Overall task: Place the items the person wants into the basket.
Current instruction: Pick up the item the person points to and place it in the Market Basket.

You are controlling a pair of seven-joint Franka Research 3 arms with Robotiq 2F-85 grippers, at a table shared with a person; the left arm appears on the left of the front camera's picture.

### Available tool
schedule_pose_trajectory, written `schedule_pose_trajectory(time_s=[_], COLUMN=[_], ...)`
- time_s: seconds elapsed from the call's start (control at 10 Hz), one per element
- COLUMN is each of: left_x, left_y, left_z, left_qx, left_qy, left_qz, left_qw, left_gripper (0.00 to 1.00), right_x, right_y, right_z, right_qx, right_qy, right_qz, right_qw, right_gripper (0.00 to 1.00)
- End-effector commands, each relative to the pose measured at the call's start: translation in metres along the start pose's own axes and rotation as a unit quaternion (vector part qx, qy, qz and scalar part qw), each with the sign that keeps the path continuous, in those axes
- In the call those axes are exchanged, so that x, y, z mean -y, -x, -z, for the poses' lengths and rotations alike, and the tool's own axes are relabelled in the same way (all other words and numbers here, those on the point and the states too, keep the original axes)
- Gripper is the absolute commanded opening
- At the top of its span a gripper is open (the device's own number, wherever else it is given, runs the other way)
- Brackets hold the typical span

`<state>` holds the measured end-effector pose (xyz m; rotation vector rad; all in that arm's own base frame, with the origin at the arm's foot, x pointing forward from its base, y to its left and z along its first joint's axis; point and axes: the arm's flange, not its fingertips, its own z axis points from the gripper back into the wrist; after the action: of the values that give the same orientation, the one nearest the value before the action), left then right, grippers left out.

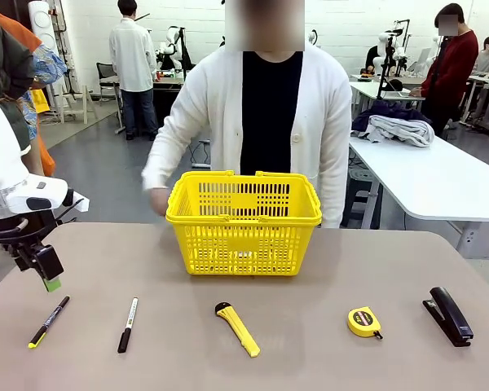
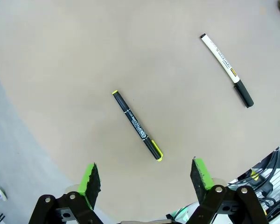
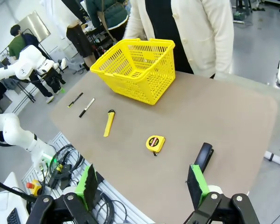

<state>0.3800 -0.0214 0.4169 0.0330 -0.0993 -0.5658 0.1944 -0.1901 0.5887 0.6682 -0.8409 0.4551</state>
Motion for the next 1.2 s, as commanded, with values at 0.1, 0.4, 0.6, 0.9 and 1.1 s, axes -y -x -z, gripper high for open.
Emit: schedule_pose_trajectory(time_s=[0.1,0.4,0.6,0.9,1.1], left_x=[0.006,0.021,0.018,0.014,0.010], left_y=[0.004,0.004,0.007,0.018,0.026], left_z=[0.017,0.067,0.087,0.103,0.110], left_qx=[-0.012,-0.012,-0.013,-0.016,-0.014], left_qy=[-0.009,-0.024,-0.044,-0.039,-0.025], left_qz=[0.009,-0.067,-0.105,-0.149,-0.160], left_qw=[1.000,0.997,0.993,0.988,0.987], left_gripper=[1.00,1.00,1.00,1.00,1.00], right_x=[0.000,0.000,0.000,0.000,0.000], right_y=[0.000,0.000,0.000,0.000,0.000], right_z=[0.001,0.001,0.001,0.001,0.001], right_qx=[0.004,0.004,0.004,0.004,0.004], right_qy=[-0.008,-0.008,-0.008,-0.008,-0.008], right_qz=[-0.005,-0.005,-0.005,-0.005,-0.005], right_qw=[1.000,1.000,1.000,1.000,1.000], right_gripper=[1.00,1.00,1.00,1.00,1.00])
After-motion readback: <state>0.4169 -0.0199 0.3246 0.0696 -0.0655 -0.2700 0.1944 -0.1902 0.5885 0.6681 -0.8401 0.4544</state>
